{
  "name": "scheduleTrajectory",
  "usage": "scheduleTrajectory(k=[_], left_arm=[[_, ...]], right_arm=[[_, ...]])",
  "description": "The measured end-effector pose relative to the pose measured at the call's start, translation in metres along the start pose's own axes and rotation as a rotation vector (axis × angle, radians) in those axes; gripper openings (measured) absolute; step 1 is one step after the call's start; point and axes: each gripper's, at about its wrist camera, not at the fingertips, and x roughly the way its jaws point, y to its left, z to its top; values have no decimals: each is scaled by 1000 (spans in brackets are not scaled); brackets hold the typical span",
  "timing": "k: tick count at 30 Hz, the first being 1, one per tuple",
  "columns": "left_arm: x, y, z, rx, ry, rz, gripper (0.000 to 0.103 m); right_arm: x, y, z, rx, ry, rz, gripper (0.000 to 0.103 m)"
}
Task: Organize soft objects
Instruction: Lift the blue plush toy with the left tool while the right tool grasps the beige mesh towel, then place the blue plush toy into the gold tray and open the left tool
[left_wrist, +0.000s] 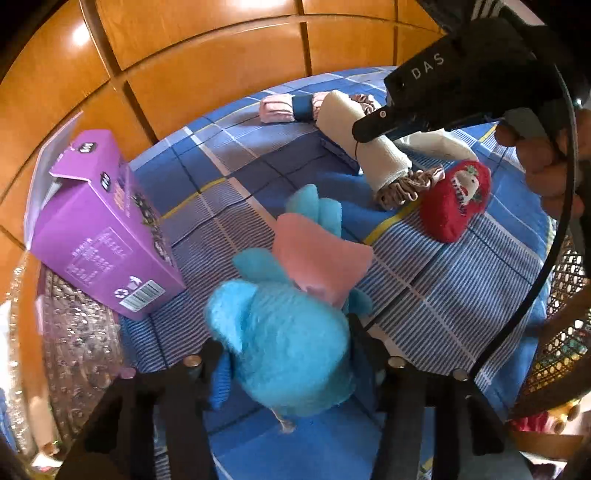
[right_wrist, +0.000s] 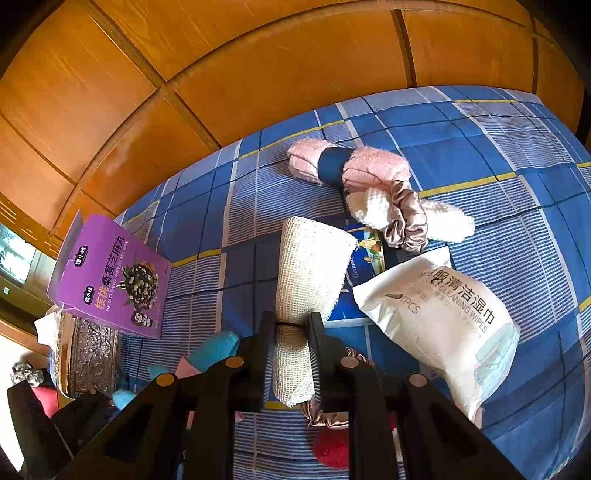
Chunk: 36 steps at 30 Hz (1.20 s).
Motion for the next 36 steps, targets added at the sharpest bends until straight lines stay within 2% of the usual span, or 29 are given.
scheduleTrajectory(k=[2,6,9,13,15,17,20,22,26,30,36], left_arm=[[-4,6,-1,-23,-8,-6,44],[-32,15,8,-84,-71,-91,43],[-65,16,31,-87,-169,-148,43],[-85,33,77,-129,-239,-189,43],[-91,49,102,-175,-265,-182,44],[-97,79,127,-245,-305,-128,44],[-109,136,137,-403,-348,-48,44],[-123,174,124,-491,-371,29,44],[-150,231,68,-623,-398,180,45],[-170,252,-8,-706,-402,266,45],[-196,255,-118,-859,-381,317,46]], right_arm=[[0,0,0,-1,0,-3,17],[1,1,0,-4,-3,-5,16],[1,1,0,-4,0,-4,16],[1,0,0,0,-1,-2,16],[1,0,0,2,-1,-1,16],[1,-1,0,3,0,0,16],[1,-1,0,3,2,1,16],[2,0,0,0,4,0,16],[4,2,-1,-10,13,-4,16],[8,8,-3,-39,26,-24,16],[14,20,-8,-107,41,-86,17]])
